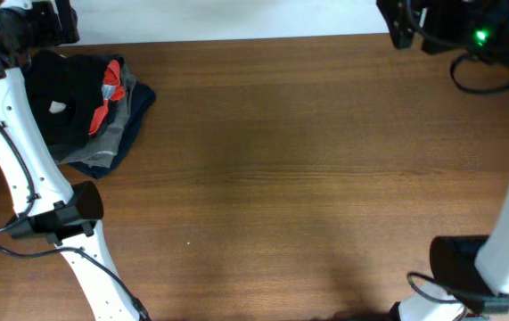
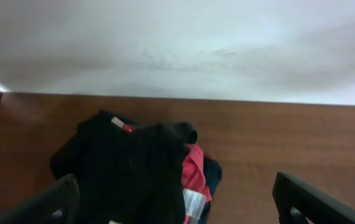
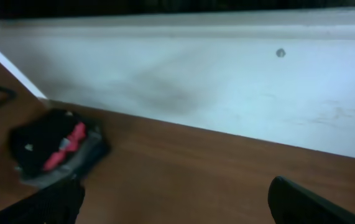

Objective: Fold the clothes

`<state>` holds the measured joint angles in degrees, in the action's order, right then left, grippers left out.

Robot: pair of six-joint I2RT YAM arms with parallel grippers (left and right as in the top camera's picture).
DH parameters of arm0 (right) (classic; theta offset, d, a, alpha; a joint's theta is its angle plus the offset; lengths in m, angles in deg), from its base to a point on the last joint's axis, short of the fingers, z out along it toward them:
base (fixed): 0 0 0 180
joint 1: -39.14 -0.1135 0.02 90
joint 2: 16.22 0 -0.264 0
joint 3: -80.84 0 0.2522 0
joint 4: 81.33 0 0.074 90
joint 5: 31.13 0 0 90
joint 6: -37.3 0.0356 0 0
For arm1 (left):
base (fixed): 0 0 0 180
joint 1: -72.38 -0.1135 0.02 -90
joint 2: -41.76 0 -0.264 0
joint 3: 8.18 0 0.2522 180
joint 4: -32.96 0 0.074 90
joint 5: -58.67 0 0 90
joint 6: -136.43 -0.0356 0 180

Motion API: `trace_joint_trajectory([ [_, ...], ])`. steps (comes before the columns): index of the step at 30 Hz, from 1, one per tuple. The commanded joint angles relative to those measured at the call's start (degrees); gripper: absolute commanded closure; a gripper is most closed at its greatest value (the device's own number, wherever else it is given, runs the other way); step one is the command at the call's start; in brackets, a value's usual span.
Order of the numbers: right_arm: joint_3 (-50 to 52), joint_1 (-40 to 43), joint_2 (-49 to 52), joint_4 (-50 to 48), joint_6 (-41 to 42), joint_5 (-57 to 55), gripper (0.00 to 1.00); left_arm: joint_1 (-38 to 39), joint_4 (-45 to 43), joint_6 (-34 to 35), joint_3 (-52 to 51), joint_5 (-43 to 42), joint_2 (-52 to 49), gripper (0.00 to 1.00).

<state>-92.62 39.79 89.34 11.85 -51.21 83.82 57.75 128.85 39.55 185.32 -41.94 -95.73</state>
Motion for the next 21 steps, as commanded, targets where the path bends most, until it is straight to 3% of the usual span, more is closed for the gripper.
trace_joint_trajectory([
  [1,0.0,-0.3,0.7,0.4,3.9,1.7,0.02,0.0,1.4,-0.3,-0.4,-1.0,0.9,0.01],
  [12,0.3,-0.2,0.7,2.4,3.0,-1.9,0.01,0.0,4.3,-0.3,-0.4,-1.0,0.9,0.01],
  [21,5.2,-8.4,-3.4,-6.5,1.4,-23.2,0.01,0.0,4.3,-0.3,-0.4,-1.0,0.9,0.01],
])
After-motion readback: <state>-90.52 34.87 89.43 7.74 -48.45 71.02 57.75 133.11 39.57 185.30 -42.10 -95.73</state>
